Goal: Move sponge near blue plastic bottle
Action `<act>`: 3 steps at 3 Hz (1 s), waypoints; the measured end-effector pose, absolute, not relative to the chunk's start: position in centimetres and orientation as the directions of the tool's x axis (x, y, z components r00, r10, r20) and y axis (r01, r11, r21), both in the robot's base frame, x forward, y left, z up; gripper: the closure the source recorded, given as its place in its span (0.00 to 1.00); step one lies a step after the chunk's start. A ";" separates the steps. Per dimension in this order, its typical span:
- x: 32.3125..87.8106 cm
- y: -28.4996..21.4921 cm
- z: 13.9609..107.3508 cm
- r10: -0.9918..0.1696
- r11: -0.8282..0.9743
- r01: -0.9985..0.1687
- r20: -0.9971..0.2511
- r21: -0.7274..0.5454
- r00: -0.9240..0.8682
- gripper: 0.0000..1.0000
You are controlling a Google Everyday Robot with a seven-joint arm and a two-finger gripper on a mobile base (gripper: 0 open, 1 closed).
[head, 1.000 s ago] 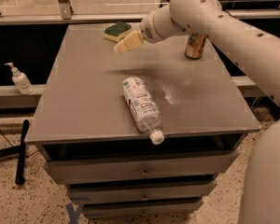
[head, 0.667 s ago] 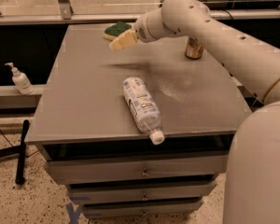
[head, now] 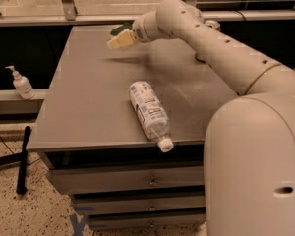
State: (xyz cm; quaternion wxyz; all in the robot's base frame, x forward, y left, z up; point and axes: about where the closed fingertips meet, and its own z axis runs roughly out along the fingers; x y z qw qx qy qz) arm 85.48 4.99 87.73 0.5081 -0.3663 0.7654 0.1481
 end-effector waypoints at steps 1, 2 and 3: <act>87.1 6.4 86.4 -0.412 0.684 -0.717 -0.883 -0.136 -0.226 0.00; 87.9 7.2 85.1 -0.422 0.681 -0.721 -0.874 -0.131 -0.241 0.16; 88.5 7.4 84.7 -0.430 0.681 -0.719 -0.870 -0.137 -0.241 0.40</act>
Offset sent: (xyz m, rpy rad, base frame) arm 0.0370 0.0264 -0.0375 -0.0264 0.0489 0.0018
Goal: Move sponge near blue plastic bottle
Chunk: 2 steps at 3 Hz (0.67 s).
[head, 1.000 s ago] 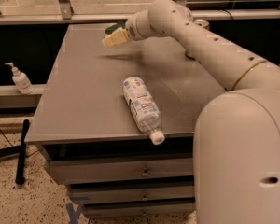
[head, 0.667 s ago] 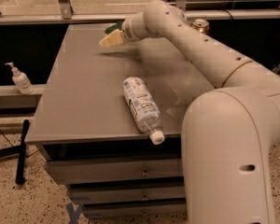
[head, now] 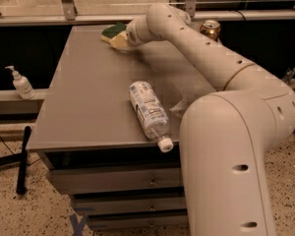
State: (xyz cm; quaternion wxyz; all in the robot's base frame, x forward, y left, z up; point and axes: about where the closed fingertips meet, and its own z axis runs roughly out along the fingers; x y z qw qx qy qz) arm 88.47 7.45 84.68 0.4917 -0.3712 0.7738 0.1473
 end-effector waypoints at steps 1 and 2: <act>88.6 7.1 85.3 -0.433 0.684 -0.713 -0.872 -0.154 -0.227 0.63; 88.6 6.5 86.6 -0.427 0.690 -0.703 -0.881 -0.172 -0.204 0.86</act>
Offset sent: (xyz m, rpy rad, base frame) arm -0.0015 -0.0237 0.0430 0.0076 -0.0967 -0.0303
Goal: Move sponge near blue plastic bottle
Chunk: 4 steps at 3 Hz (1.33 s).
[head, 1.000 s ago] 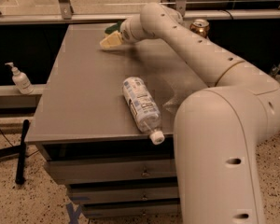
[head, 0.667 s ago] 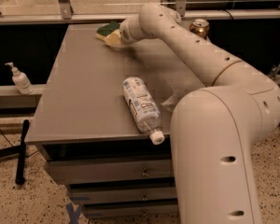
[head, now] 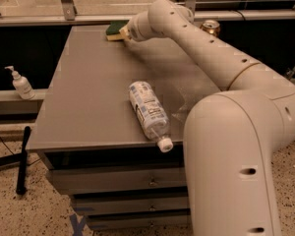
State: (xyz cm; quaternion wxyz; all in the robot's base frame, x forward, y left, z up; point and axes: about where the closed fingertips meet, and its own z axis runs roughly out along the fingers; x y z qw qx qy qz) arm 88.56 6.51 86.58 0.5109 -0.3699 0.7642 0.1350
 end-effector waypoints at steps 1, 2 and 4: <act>88.2 6.3 88.0 -0.416 0.694 -0.695 -0.892 -0.187 -0.176 1.00; 87.3 5.8 89.0 -0.405 0.698 -0.689 -0.900 -0.192 -0.159 1.00; 81.1 5.5 89.1 -0.416 0.644 -0.749 -0.893 -0.154 -0.174 1.00</act>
Offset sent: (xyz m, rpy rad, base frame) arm -0.0264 -0.0172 0.0384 0.0369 -0.0806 -0.0158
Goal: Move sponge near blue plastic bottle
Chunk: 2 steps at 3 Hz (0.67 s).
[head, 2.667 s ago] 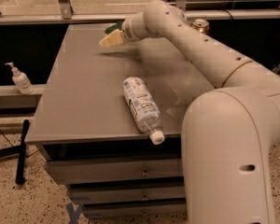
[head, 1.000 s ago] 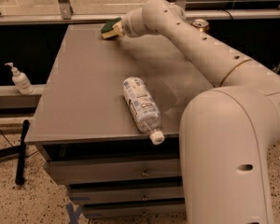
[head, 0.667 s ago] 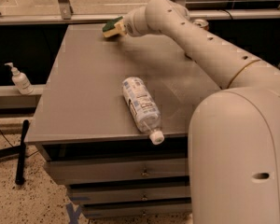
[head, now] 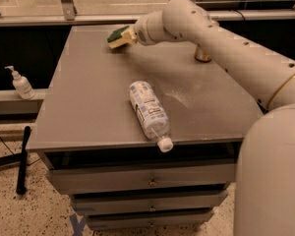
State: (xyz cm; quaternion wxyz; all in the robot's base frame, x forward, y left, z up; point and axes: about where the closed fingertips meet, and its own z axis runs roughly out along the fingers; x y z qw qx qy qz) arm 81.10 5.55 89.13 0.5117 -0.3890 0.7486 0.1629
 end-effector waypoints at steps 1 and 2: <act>76.1 5.0 89.0 -0.438 0.590 -0.798 -0.880 -0.125 -0.186 1.00; 70.8 3.5 89.6 -0.473 0.528 -0.843 -0.861 -0.107 -0.187 1.00</act>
Offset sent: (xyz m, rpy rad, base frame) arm -0.1707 -0.0490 0.0146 -0.0743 0.1364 0.2251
